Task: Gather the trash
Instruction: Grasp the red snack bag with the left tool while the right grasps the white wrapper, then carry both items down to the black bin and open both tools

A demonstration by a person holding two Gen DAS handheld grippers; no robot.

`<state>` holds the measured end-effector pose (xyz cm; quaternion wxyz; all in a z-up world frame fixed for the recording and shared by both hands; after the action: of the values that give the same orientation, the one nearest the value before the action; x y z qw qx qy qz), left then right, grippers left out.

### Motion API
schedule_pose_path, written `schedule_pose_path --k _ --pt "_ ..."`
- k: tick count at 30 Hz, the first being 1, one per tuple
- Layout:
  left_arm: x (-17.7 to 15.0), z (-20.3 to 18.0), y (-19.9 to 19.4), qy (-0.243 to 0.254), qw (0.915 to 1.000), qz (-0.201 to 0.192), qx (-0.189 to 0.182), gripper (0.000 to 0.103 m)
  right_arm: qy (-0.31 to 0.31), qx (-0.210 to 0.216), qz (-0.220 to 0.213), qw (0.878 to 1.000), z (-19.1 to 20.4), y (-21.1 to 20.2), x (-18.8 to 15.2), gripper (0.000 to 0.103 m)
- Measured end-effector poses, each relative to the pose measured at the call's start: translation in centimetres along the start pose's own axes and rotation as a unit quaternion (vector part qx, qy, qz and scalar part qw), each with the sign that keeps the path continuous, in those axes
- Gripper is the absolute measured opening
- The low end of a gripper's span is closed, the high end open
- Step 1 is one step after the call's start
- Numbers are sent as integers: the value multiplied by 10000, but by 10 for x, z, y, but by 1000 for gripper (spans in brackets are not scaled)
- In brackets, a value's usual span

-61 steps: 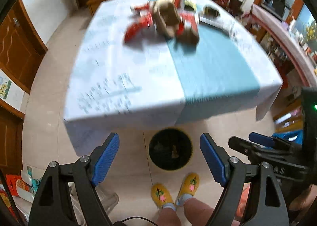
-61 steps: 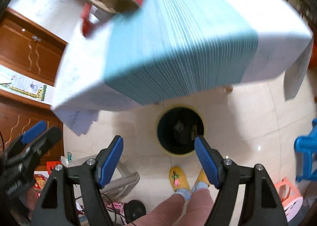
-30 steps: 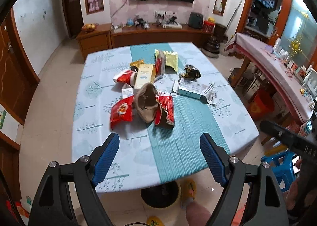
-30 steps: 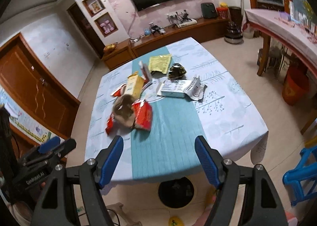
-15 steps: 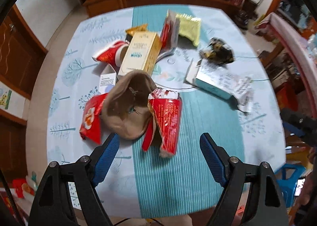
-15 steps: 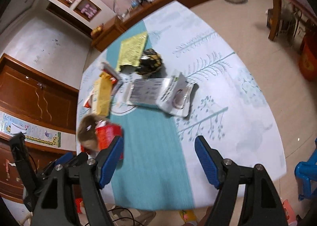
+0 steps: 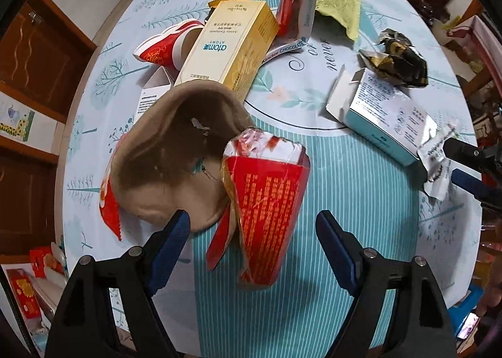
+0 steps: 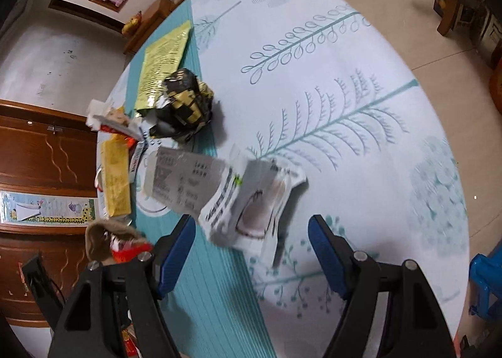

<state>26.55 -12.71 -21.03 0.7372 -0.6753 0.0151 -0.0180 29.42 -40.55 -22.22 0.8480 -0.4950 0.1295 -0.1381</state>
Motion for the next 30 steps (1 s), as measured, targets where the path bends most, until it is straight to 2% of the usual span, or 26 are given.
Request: schedule_pose_path --k 6,11,15,17,25,30 --pt "10 -3 14 -94 9996 247 53 69 -55 38 55 10000 7 9 13 63" --pt "8 -10 27 -39 9989 458 135 55 -149 -27 46 9999 10 13 12 41" --pt "7 -15 33 33 9984 517 207 51 -63 127 118 9998 5 15 10 27" --pt "6 -18 33 69 9985 507 209 47 4 188 169 9997 3 16 9 14" --pt "1 -14 24 122 9989 454 48 37 -159 140 153 9997 5 14 -3 10" --pt "-10 -8 7 213 9992 280 -166 19 -206 198 61 9996 12 6 -22 10"
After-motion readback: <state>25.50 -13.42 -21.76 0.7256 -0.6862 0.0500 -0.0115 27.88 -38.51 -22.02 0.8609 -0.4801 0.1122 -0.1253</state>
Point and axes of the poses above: each gripper's, at about its wrist camera, not at the fingertips, and y roughly the way its jaws point, z to its left, x to its top, the point moved 4 cm from there along y, roughly the way its jaws point, and after that the axes turned 11 degrees about z, right-handed, at the moved point
